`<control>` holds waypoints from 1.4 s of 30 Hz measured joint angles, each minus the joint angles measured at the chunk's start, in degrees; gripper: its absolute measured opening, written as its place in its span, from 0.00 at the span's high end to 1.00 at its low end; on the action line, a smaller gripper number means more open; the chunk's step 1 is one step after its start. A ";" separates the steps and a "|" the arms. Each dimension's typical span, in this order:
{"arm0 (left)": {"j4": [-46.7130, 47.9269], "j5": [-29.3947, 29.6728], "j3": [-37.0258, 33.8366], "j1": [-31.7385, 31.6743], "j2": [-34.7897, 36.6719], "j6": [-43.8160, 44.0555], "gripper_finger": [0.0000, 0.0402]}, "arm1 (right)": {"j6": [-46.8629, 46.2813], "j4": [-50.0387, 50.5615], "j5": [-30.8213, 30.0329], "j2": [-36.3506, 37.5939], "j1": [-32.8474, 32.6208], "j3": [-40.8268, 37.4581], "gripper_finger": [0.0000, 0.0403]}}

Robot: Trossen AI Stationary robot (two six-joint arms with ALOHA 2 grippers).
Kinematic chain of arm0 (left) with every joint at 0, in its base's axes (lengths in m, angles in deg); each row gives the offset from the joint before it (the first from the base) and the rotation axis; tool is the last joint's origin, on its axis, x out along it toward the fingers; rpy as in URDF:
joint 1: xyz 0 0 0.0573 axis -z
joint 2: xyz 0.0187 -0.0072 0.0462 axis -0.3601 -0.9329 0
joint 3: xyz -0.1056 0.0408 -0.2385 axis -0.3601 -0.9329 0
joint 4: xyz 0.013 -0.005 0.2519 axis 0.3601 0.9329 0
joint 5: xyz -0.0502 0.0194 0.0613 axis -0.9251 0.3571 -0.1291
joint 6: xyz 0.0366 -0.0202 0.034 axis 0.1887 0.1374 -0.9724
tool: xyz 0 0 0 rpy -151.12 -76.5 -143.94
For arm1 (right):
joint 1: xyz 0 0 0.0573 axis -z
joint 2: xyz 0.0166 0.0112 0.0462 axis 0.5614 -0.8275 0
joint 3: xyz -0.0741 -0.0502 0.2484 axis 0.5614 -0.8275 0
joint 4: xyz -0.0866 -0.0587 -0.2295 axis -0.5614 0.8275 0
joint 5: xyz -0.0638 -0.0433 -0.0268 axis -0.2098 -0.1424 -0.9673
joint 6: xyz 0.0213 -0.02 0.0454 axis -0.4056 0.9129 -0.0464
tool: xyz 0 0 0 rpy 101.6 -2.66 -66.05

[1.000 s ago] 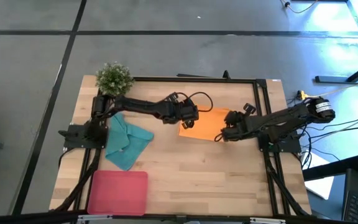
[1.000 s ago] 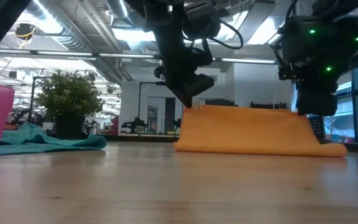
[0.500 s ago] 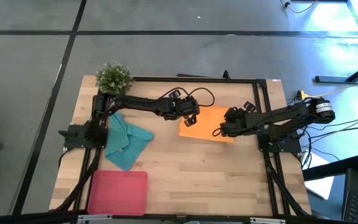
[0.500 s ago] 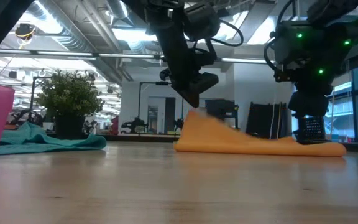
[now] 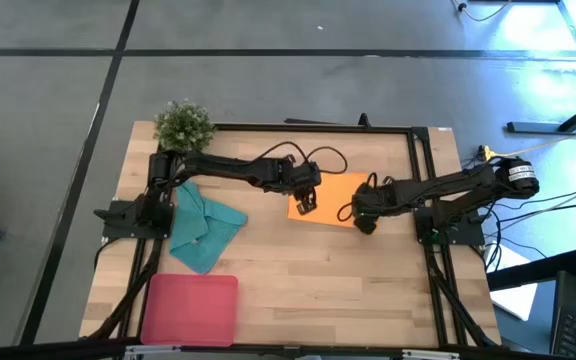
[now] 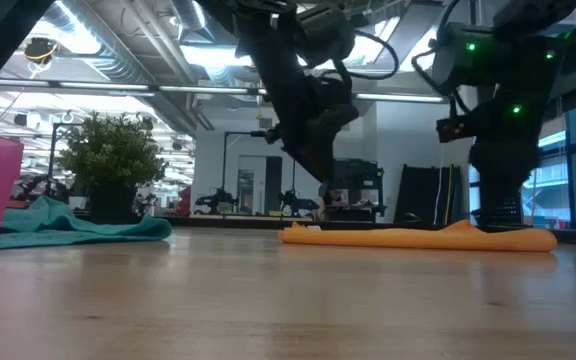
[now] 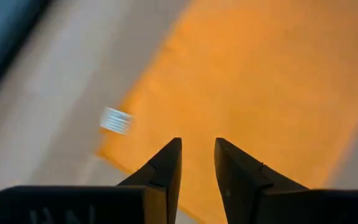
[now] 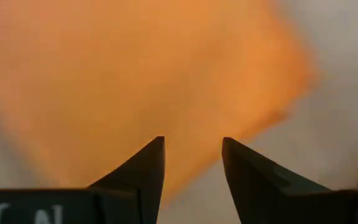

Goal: Roll microfiber towels into tight, uniform cylinder then place into a basket
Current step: Fold the yellow microfiber cloth

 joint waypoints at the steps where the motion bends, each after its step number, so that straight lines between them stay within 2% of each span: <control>1: -0.19 -0.60 -0.18 0.35 -0.45 0.00 0.79 | 0.89 -1.39 2.37 0.00 -0.62 -0.40 0.60; 6: -0.69 -3.38 -3.56 1.49 -0.60 -2.12 0.79 | 2.20 -7.92 10.60 0.00 -3.68 -3.16 0.60; 14: -2.26 -4.65 -9.64 1.79 -0.67 -1.70 0.79 | 2.10 -13.37 11.98 -0.01 -5.02 -6.59 0.60; 21: -7.19 -13.94 -14.05 1.99 -0.45 -1.70 0.79 | 2.51 -13.95 10.23 0.03 -3.55 -8.12 0.60; 26: -7.52 -14.19 -15.52 3.81 -0.19 0.55 0.79 | 3.81 -13.98 6.44 0.00 -2.17 -8.18 0.60; 32: -9.13 -17.37 -15.62 8.28 -0.31 4.85 0.79 | 4.08 -14.04 0.57 -0.02 -0.01 -8.22 0.60; 37: -12.62 -17.49 -15.78 12.18 -0.56 6.03 0.79 | 6.23 -15.39 -4.29 -0.03 1.68 -8.20 0.60; 42: -11.58 -11.27 -14.23 14.56 -0.38 7.00 0.79 | 9.94 -15.04 -4.83 -0.02 2.47 -6.74 0.60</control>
